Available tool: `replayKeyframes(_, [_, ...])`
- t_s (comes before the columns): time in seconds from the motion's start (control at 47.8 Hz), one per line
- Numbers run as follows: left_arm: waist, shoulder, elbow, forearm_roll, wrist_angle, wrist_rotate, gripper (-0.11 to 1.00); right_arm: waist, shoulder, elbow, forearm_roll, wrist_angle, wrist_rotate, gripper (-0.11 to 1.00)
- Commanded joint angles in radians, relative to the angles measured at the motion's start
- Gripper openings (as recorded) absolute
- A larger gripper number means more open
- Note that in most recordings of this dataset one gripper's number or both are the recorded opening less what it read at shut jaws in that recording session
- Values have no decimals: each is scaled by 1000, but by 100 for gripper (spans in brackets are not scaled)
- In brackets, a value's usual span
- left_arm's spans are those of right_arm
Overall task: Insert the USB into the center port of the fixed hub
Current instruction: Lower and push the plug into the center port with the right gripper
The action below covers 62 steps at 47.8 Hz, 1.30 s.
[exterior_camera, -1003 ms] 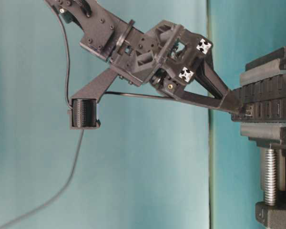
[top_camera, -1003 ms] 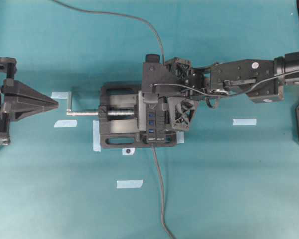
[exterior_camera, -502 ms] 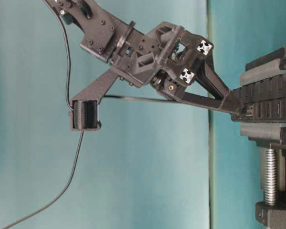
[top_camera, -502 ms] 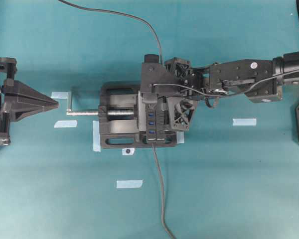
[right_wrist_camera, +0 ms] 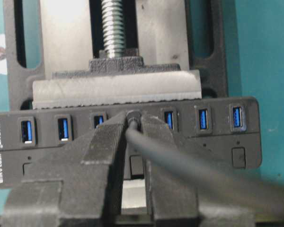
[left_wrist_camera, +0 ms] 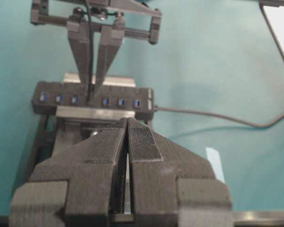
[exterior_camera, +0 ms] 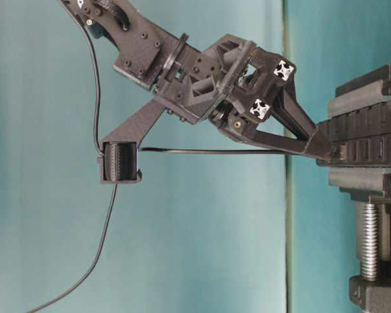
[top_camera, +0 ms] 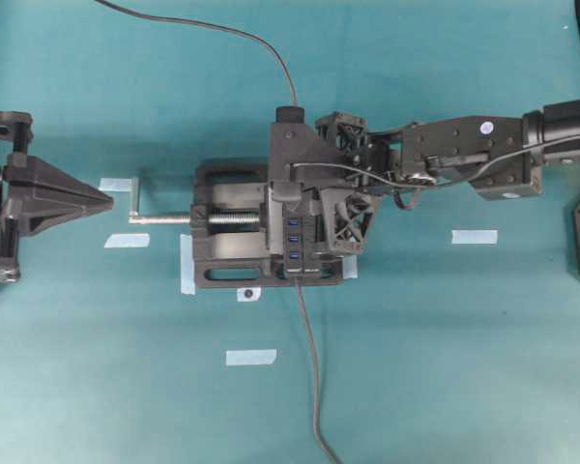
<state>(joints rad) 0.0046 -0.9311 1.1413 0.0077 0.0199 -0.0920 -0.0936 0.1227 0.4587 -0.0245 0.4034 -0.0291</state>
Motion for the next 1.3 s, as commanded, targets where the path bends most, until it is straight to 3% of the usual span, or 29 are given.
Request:
replayKeyframes(0.0, [2,5,-17,0,-5,-2,0,-2,-8,-9,2,2,-3,10])
replayKeyframes(1.275, [2,5,-17,2,-5,-2,0,5,28,21,17,5,0,10])
